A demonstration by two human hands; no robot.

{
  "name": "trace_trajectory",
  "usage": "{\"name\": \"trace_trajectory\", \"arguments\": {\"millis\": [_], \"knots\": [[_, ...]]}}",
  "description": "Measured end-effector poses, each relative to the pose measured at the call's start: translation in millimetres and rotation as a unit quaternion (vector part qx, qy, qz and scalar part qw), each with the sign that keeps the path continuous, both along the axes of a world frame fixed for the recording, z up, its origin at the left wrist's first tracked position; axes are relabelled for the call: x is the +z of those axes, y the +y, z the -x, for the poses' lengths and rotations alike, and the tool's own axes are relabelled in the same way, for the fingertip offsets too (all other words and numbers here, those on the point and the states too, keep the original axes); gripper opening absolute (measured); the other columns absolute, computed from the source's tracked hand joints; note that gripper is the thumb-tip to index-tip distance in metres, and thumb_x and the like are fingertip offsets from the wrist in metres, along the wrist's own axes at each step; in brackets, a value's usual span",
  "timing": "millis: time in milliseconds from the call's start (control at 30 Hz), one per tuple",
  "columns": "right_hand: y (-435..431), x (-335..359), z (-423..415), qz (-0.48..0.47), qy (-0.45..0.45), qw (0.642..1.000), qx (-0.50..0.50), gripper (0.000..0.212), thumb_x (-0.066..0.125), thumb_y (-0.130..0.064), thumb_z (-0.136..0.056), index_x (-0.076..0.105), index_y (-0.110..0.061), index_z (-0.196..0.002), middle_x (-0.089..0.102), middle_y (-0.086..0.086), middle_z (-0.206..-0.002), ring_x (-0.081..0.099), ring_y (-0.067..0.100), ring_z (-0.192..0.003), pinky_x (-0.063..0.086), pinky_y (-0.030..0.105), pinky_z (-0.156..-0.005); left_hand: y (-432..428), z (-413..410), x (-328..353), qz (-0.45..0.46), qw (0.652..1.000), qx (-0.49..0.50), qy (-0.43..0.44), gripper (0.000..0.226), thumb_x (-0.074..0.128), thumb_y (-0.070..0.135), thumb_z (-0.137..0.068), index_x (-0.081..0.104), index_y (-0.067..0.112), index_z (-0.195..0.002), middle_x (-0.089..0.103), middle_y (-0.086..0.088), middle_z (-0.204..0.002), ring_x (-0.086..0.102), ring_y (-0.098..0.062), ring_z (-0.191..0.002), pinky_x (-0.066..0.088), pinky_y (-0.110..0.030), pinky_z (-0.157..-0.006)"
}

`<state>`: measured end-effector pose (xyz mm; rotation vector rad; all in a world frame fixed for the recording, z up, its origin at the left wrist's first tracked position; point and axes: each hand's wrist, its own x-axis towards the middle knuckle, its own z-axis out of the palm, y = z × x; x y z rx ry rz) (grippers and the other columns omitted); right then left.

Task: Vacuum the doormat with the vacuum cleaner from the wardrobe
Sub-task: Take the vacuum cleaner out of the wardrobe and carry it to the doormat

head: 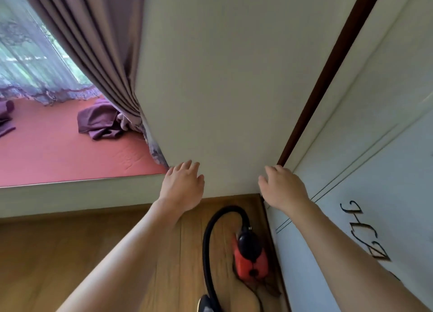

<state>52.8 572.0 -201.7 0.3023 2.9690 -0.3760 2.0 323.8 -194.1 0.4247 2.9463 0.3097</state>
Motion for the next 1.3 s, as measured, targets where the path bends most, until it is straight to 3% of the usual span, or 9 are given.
{"name": "trace_trajectory", "arguments": {"millis": [133,633,700,767,800,867,967,1067,1300], "knots": [[10.7,-39.4,-1.2,-0.001,-0.051,0.999,-0.020,0.049,0.029,-0.036,-0.104,0.048,-0.010,-0.141,0.053,0.011,-0.142,0.049,0.029,-0.128,0.042,0.042,-0.103,10.1,1.3,-41.2,0.001,0.999,-0.002,-0.047,0.050,0.035,0.035,-0.107,0.037,0.016,-0.154,0.040,-0.005,-0.159,0.035,-0.027,-0.147,0.027,-0.041,-0.120],[38.5,-237.9,-13.1,-0.011,-0.105,0.994,0.030,0.044,0.032,-0.034,-0.105,0.053,-0.008,-0.134,0.057,0.011,-0.135,0.052,0.029,-0.122,0.044,0.042,-0.100,37.1,-23.7,-240.3,0.028,0.991,0.018,-0.129,0.050,0.032,0.031,-0.107,0.039,0.013,-0.153,0.034,-0.009,-0.163,0.025,-0.027,-0.153,0.021,-0.042,-0.125],[38.5,-267.4,-14.6,-0.008,-0.115,0.993,0.030,0.044,0.032,-0.035,-0.105,0.053,-0.008,-0.134,0.057,0.011,-0.135,0.052,0.029,-0.123,0.045,0.042,-0.100,35.7,-24.3,-271.4,0.031,0.989,0.015,-0.140,0.048,0.029,0.031,-0.106,0.047,0.012,-0.146,0.043,-0.009,-0.157,0.033,-0.028,-0.149,0.028,-0.044,-0.122],[38.8,-298.7,-15.4,-0.001,-0.127,0.992,0.023,0.045,0.032,-0.035,-0.105,0.052,-0.008,-0.135,0.057,0.011,-0.136,0.053,0.029,-0.123,0.045,0.040,-0.100,33.9,-24.4,-302.1,0.033,0.988,0.013,-0.148,0.044,0.021,0.033,-0.099,0.056,0.015,-0.119,0.057,-0.007,-0.135,0.048,-0.030,-0.133,0.041,-0.045,-0.111],[38.6,-314.6,-15.4,0.002,-0.134,0.991,0.017,0.045,0.032,-0.035,-0.105,0.052,-0.009,-0.136,0.056,0.011,-0.137,0.053,0.029,-0.123,0.045,0.041,-0.100,33.5,-24.8,-317.2,0.032,0.988,0.020,-0.151,0.036,0.018,0.033,-0.096,0.051,0.018,-0.102,0.058,-0.004,-0.119,0.054,-0.029,-0.121,0.046,-0.045,-0.103],[36.1,-347.2,-15.8,0.008,-0.151,0.989,0.006,0.046,0.032,-0.036,-0.106,0.050,-0.009,-0.138,0.055,0.011,-0.139,0.052,0.029,-0.125,0.045,0.042,-0.101,32.1,-27.9,-348.9,0.021,0.986,0.030,-0.163,0.025,0.020,0.030,-0.094,0.043,0.021,-0.093,0.055,0.001,-0.104,0.056,-0.028,-0.108,0.048,-0.044,-0.095],[31.8,-396.4,-16.6,0.012,-0.165,0.986,-0.002,0.047,0.032,-0.036,-0.105,0.049,-0.010,-0.141,0.054,0.011,-0.142,0.050,0.030,-0.129,0.044,0.042,-0.103,32.0,-32.0,-396.8,0.025,0.985,0.018,-0.172,0.031,0.032,0.025,-0.101,0.058,0.015,-0.114,0.059,0.000,-0.117,0.054,-0.026,-0.120,0.045,-0.042,-0.103],[30.1,-441.9,-18.4,0.009,-0.185,0.983,0.007,0.049,0.032,-0.036,-0.105,0.045,-0.011,-0.145,0.051,0.010,-0.145,0.048,0.030,-0.131,0.042,0.042,-0.105,29.4,-33.7,-440.2,0.043,0.979,0.006,-0.197,0.038,0.038,0.022,-0.102,0.055,0.013,-0.135,0.054,-0.003,-0.139,0.044,-0.027,-0.137,0.036,-0.041,-0.114],[33.0,-529.3,-22.3,-0.033,-0.221,0.974,0.042,0.049,0.033,-0.036,-0.103,0.046,-0.011,-0.142,0.053,0.011,-0.142,0.051,0.031,-0.127,0.047,0.044,-0.102,9.8,-30.9,-531.6,0.111,0.971,-0.061,-0.203,0.044,0.040,0.027,-0.102,0.048,0.013,-0.143,0.049,-0.004,-0.147,0.042,-0.026,-0.139,0.033,-0.040,-0.117]]}}
